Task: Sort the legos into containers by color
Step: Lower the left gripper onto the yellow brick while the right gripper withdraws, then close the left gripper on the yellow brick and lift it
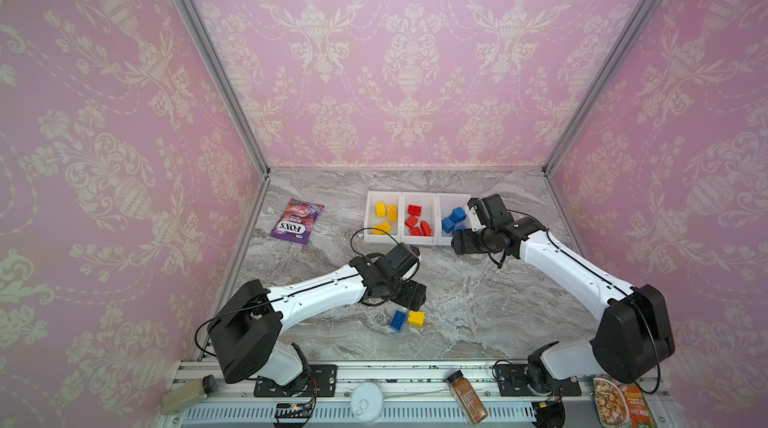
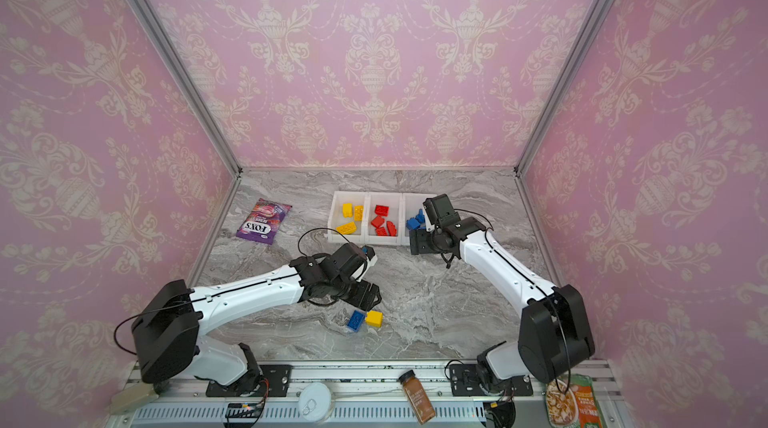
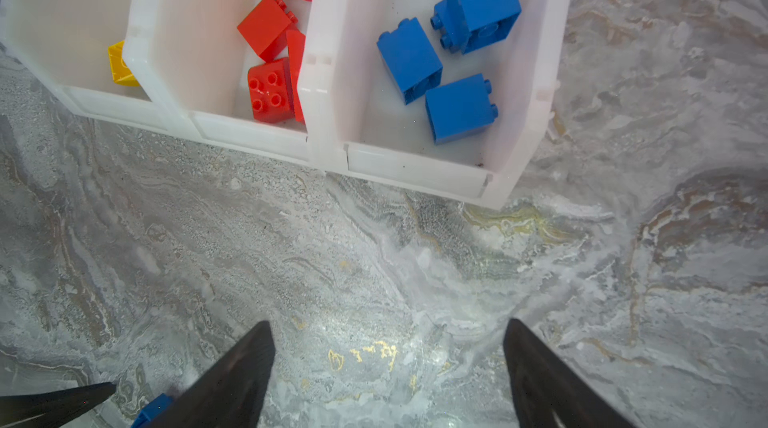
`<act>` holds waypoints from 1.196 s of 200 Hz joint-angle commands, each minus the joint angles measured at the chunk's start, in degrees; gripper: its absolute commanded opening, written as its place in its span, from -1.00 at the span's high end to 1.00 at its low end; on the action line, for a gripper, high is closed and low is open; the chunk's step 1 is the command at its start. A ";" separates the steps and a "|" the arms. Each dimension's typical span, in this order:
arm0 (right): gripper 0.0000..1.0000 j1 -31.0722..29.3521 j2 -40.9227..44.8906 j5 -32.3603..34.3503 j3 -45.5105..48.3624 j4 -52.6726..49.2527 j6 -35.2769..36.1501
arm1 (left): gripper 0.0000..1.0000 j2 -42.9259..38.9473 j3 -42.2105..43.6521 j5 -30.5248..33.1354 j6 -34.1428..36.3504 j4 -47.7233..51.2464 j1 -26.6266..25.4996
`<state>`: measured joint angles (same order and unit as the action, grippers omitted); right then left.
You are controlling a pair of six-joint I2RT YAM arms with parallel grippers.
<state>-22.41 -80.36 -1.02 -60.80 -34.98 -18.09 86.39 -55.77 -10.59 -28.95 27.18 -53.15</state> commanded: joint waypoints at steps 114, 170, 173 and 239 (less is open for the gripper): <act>-0.88 1.58 11.44 -3.02 8.37 0.33 -2.11 | -0.54 11.31 -10.61 4.80 -9.13 14.79 -7.41; -0.88 2.19 12.39 -3.30 9.24 0.81 -1.69 | -0.49 14.84 -11.81 3.03 -10.43 13.42 -7.92; -0.88 2.20 12.45 -3.29 9.21 0.81 -1.69 | -0.49 15.06 -11.88 2.95 -10.43 13.42 -7.94; -0.89 3.17 12.76 -3.65 10.63 1.85 -1.34 | -0.40 16.43 -11.73 2.60 -10.87 13.18 -7.98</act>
<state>-19.68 -68.82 -3.73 -51.35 -33.56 -19.57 101.86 -66.30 -7.18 -38.54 39.07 -60.62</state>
